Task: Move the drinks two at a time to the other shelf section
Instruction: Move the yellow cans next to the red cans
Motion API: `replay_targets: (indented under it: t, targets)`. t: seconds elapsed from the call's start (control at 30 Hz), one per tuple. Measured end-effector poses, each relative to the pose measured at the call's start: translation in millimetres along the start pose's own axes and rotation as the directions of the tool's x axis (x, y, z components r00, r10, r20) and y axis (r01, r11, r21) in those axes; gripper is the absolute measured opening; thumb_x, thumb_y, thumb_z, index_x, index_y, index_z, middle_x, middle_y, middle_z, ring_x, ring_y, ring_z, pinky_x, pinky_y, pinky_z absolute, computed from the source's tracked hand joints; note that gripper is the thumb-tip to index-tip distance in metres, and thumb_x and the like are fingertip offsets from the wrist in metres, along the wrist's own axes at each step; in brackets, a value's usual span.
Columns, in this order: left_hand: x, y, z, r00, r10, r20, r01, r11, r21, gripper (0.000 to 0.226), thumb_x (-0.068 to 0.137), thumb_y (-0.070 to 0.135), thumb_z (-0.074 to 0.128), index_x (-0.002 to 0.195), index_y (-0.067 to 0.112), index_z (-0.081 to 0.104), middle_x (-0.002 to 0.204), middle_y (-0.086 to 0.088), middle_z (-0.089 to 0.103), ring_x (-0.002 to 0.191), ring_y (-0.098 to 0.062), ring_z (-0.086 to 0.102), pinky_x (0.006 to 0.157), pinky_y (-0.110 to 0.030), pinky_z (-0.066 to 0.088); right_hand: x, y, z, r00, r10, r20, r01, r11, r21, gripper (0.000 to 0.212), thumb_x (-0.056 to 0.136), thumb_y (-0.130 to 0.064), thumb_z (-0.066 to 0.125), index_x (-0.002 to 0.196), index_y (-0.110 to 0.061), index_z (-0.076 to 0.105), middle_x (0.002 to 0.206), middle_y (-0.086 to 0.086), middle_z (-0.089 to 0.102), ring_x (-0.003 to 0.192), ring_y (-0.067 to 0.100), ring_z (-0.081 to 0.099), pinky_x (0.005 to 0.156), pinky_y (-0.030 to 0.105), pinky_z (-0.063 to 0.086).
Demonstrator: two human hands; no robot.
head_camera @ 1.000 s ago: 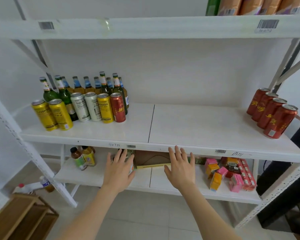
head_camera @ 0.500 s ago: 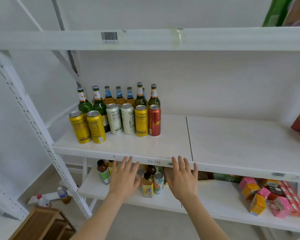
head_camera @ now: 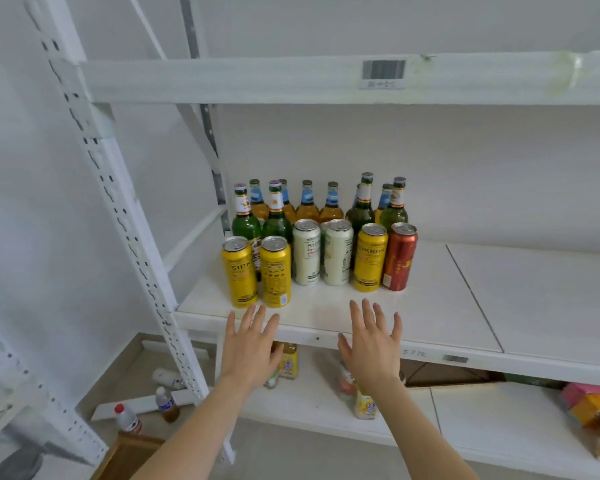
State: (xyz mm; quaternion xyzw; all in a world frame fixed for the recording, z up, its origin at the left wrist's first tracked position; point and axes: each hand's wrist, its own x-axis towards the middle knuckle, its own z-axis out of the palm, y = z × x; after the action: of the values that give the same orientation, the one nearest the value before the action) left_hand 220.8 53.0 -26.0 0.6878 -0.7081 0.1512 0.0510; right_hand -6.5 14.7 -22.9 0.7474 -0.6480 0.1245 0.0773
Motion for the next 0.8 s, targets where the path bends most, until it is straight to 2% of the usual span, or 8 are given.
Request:
replay_targets:
  t: [0.23,0.37,0.43,0.57,0.63,0.67,0.73,0.8]
  targets:
    - [5.6,-112.2,12.5,1.0,0.003,-0.017,-0.003,1.0,0.012,0.057,0.079,0.051,0.07,0.127,0.02,0.062,0.134,-0.012,0.061,0.129,-0.034,0.053,0.103,-0.063,0.04,20.2,-96.9,1.9,0.998,0.029,-0.056,-0.028,0.999,0.026,0.07,0.075,-0.048,0.073,0.132,-0.012,0.058,0.134,0.015,0.06,0.125,0.033,0.054,0.106,0.061,0.031]
    - [26.8,-147.6,12.4,1.0,-0.003,-0.006,0.004,1.0,0.017,0.06,0.09,0.055,0.053,0.141,0.023,0.049,0.149,-0.009,0.046,0.142,-0.031,0.038,0.112,-0.06,0.026,39.5,-128.5,3.4,0.999,0.043,-0.02,-0.043,0.999,0.012,0.072,0.088,-0.053,0.054,0.146,-0.014,0.039,0.15,0.012,0.042,0.141,0.031,0.036,0.114,0.058,0.018]
    - [41.6,-157.5,15.0,1.0,0.007,-0.016,-0.007,1.0,0.009,0.063,0.09,0.057,0.05,0.143,0.022,0.047,0.151,-0.009,0.045,0.143,-0.031,0.036,0.113,-0.06,0.025,50.9,-136.5,5.1,0.999,0.047,-0.006,-0.047,0.999,0.019,0.074,0.092,-0.055,0.046,0.151,-0.014,0.027,0.157,0.011,0.03,0.146,0.028,0.024,0.117,0.056,0.011]
    - [71.9,-162.2,20.1,1.0,0.021,0.015,-0.02,0.994,-0.104,0.072,0.087,0.065,0.048,0.145,0.022,0.041,0.149,-0.007,0.046,0.14,-0.029,0.038,0.112,-0.061,0.026,74.3,-140.9,11.5,0.996,0.086,0.017,-0.087,0.993,0.076,0.081,0.092,-0.059,0.044,0.153,-0.015,0.015,0.16,0.006,0.024,0.147,0.024,0.02,0.117,0.053,0.011]
    - [83.6,-160.5,23.3,0.999,0.009,0.049,0.003,0.971,-0.239,0.076,0.087,0.069,0.046,0.146,0.025,0.034,0.15,-0.002,0.045,0.138,-0.025,0.039,0.113,-0.058,0.03,84.9,-141.9,15.5,0.993,0.105,0.058,-0.113,0.982,0.151,0.081,0.09,-0.06,0.047,0.151,-0.017,0.017,0.157,0.002,0.03,0.145,0.022,0.025,0.116,0.052,0.015]
    - [88.3,-159.3,24.5,0.998,0.005,0.065,0.018,0.937,-0.35,0.077,0.086,0.07,0.047,0.147,0.025,0.031,0.15,-0.001,0.045,0.136,-0.025,0.041,0.111,-0.055,0.033,90.5,-142.0,19.6,0.99,0.118,0.076,-0.132,0.967,0.218,0.079,0.088,-0.059,0.051,0.149,-0.018,0.022,0.152,0.0,0.037,0.141,0.022,0.031,0.114,0.051,0.02]
    - [96.5,-156.6,23.2,0.992,0.011,0.126,0.069,0.788,-0.612,0.078,0.086,0.065,0.055,0.149,0.028,0.027,0.149,-0.001,0.045,0.134,-0.023,0.045,0.108,-0.047,0.04,100.8,-141.5,24.2,0.982,0.143,0.126,-0.185,0.877,0.445,0.069,0.085,-0.054,0.061,0.138,-0.021,0.033,0.136,-0.001,0.052,0.129,0.023,0.045,0.105,0.047,0.033]
    - [104.4,-155.3,21.6,0.974,0.015,0.224,0.173,0.585,-0.792,0.08,0.085,0.058,0.063,0.15,0.032,0.024,0.145,0.002,0.048,0.132,-0.019,0.046,0.103,-0.039,0.041,110.3,-140.0,26.4,0.97,0.123,0.209,-0.237,0.659,0.714,0.06,0.083,-0.042,0.071,0.131,-0.022,0.04,0.126,-0.002,0.058,0.12,0.024,0.052,0.096,0.04,0.041]
